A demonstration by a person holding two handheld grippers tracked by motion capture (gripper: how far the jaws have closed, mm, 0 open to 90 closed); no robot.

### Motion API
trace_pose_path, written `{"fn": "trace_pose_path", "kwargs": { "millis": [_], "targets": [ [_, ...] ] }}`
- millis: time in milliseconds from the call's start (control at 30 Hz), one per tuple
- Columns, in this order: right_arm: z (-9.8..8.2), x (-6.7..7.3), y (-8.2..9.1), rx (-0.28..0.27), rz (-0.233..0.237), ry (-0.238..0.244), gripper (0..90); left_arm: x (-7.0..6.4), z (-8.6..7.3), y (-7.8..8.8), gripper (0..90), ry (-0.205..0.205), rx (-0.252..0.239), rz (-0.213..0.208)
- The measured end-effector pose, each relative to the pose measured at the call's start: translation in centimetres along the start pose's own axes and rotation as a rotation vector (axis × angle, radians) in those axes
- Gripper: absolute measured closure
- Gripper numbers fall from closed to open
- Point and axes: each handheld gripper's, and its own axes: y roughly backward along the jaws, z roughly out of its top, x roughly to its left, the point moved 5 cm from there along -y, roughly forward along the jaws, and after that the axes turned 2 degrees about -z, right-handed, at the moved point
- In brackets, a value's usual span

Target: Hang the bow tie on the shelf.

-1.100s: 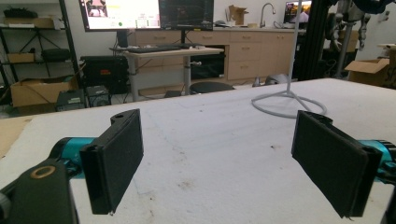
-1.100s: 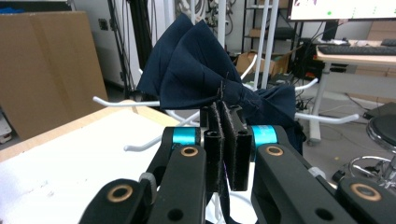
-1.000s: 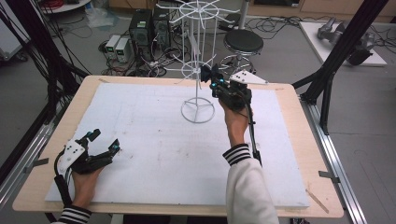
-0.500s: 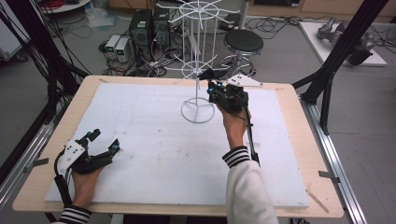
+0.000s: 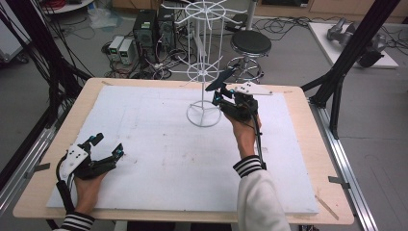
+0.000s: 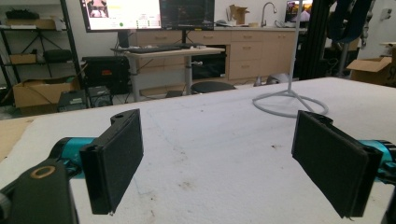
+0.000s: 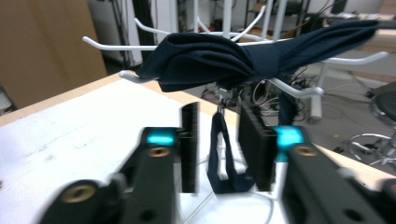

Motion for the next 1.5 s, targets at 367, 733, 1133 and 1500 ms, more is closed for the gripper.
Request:
{"fn": "trace_pose_path", "kwargs": {
  "millis": [367, 733, 1133, 1500],
  "targets": [
    [-2.1, 0.6, 4.0, -0.025, -0.011, 0.006, 13.6, 0.0, 0.0, 0.0, 16.8, 0.002, -0.005, -0.004],
    [-6.2, 0.0, 10.7, -0.139, -0.010, 0.023, 12.2, 0.0, 0.0, 0.1, 16.8, 0.003, -0.009, -0.002],
    [-14.4, -2.6, 14.1, -0.258, -0.139, -0.003, 12.1, 0.0, 0.0, 0.2, 16.7, 0.003, -0.018, 0.004],
    [-15.9, -2.9, 13.6, -0.253, -0.133, -0.010, 12.1, 0.0, 0.0, 0.2, 16.6, 0.002, -0.026, 0.008]
  ]
}}
